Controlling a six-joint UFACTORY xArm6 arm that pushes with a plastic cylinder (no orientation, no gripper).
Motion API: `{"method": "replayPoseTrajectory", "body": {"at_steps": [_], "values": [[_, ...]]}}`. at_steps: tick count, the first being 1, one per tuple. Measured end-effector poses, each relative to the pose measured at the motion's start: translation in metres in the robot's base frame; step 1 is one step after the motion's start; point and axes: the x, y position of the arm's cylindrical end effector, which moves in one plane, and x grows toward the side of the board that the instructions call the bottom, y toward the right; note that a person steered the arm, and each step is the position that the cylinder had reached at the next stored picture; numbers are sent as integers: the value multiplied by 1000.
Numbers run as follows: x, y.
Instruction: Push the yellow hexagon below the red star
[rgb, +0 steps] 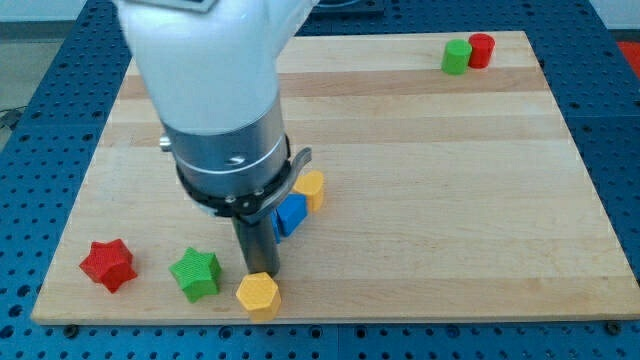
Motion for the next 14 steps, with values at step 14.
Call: {"method": "replayPoseTrajectory", "body": {"at_steps": [14], "values": [[28,7]]}}
